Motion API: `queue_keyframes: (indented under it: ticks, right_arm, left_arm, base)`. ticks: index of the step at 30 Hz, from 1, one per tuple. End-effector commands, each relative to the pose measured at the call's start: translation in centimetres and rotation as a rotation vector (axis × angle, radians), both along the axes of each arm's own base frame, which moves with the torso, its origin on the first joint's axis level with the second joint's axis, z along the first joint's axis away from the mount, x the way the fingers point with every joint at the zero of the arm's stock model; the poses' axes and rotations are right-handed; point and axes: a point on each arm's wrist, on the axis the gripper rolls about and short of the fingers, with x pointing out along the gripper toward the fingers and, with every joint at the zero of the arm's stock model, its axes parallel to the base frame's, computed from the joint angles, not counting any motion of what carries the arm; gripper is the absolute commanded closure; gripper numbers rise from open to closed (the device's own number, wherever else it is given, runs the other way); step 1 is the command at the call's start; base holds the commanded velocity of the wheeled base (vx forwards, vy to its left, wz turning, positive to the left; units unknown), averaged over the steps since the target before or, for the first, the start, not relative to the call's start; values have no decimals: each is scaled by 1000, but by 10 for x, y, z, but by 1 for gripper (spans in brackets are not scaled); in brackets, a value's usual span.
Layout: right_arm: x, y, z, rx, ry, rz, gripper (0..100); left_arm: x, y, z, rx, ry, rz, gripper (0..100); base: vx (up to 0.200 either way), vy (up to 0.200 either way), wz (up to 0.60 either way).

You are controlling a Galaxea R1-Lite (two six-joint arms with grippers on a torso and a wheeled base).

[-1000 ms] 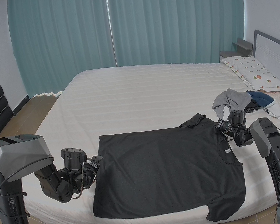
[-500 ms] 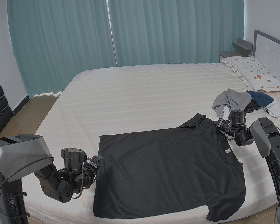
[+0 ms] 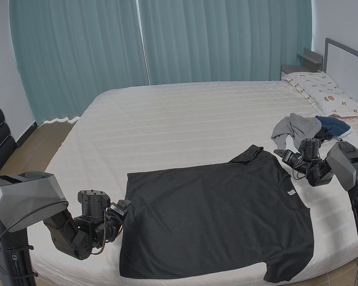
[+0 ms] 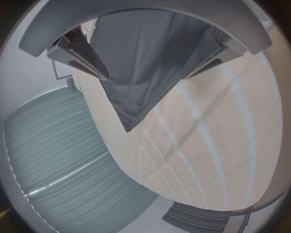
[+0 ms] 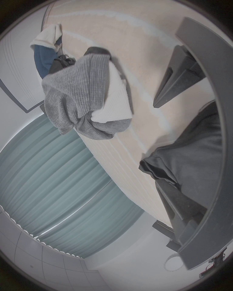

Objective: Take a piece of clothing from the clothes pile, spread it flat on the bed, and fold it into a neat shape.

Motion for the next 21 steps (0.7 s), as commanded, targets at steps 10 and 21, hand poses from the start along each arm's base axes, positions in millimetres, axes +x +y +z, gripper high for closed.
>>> queue_keyframes:
  ticks: [10, 21]
  right_arm:
    - [-130, 19, 71, 82, 30, 16, 0]
    - [-234, 36, 57, 120, 187, 68, 0]
  left_arm:
    - [-28, 5, 11, -53, -9, -82, 0]
    - [-37, 6, 10, -69, 25, -147, 0]
  base:
    - [0, 0, 0]
    - [0, 0, 0]
